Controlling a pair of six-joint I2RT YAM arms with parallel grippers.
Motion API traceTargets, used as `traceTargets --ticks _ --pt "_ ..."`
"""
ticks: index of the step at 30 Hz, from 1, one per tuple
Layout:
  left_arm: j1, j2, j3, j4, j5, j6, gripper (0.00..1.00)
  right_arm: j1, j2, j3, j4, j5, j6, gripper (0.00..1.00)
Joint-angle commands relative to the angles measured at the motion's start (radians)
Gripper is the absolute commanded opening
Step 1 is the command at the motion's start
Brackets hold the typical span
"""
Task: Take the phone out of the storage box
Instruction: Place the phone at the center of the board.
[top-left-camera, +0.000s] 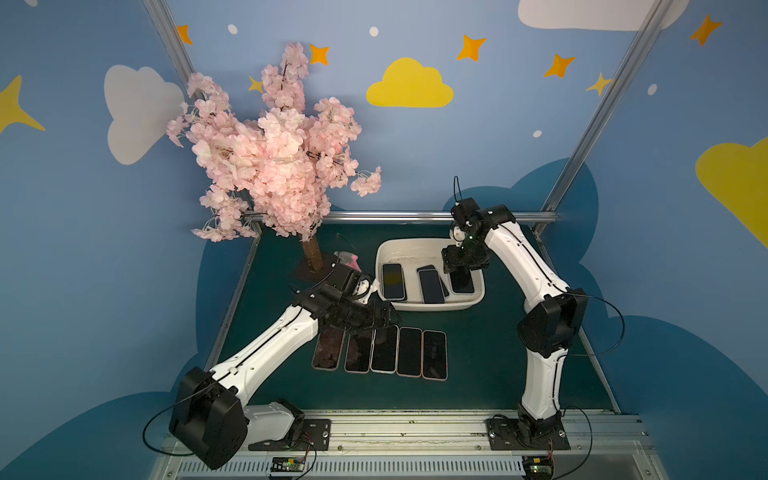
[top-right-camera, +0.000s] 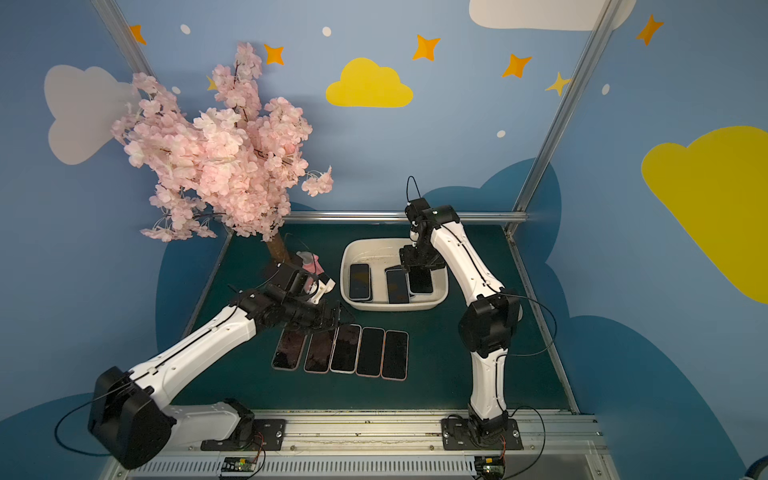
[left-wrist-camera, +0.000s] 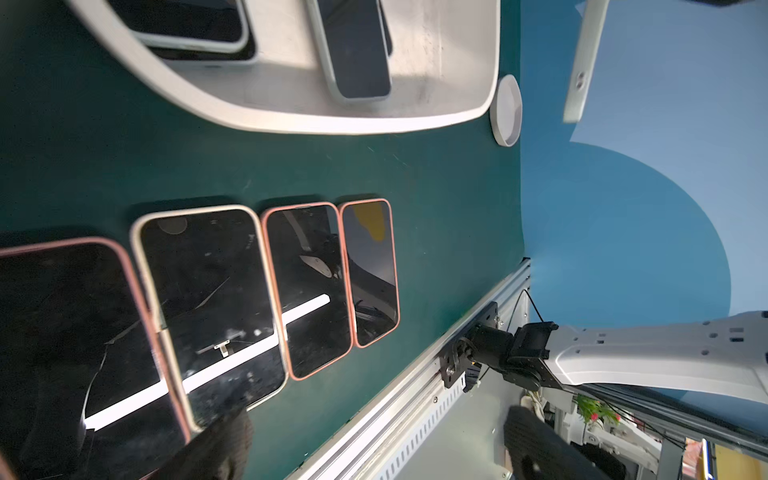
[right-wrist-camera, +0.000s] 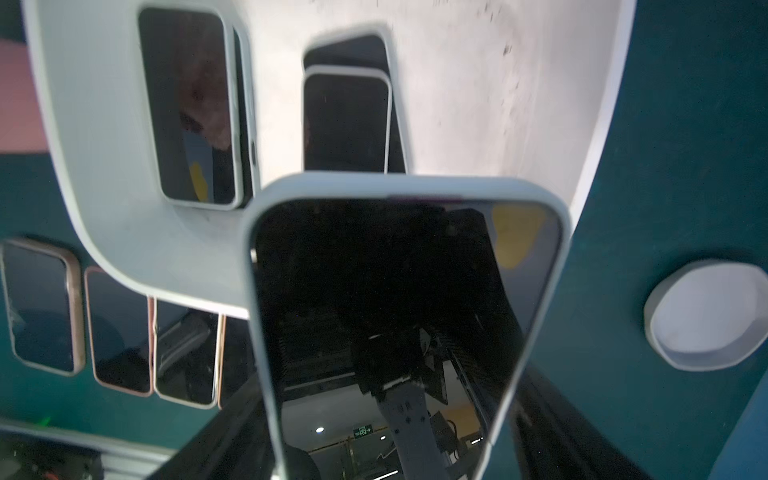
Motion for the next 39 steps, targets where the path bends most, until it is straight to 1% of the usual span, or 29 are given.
traceTargets --ticks 1,4,9,14,17,20,24,29,39 --pt "-0.04 0.062 0.043 0.106 0.031 -0.031 0.99 0.013 -0.154 -0.193 -0.006 -0.06 0.038 0.68" --pt "-0.067 0.122 0.069 0.154 0.052 -0.057 0.99 0.028 -0.278 -0.375 0.025 -0.078 0.086 0.67" --pt "-0.09 0.187 0.155 0.121 0.05 -0.041 0.99 0.078 -0.435 -0.639 0.082 -0.067 0.16 0.68" --pt "-0.096 0.187 0.159 0.104 0.033 -0.048 0.99 0.122 -0.541 -0.864 0.172 -0.011 0.256 0.68" --pt "-0.096 0.165 0.132 0.102 0.019 -0.061 0.99 0.143 -0.572 -0.951 0.24 0.015 0.302 0.68" --pt "-0.098 0.136 0.101 0.097 0.003 -0.074 0.99 0.156 -0.564 -0.996 0.305 0.037 0.331 0.67" --pt "-0.098 0.109 0.087 0.062 -0.021 -0.074 0.99 0.169 -0.514 -1.014 0.373 0.055 0.346 0.67" --pt "-0.098 0.069 0.071 0.023 -0.054 -0.075 0.99 0.18 -0.435 -1.029 0.457 0.051 0.35 0.68" --pt "-0.096 -0.013 0.032 -0.037 -0.102 -0.083 0.99 0.183 -0.297 -1.02 0.546 0.02 0.35 0.7"
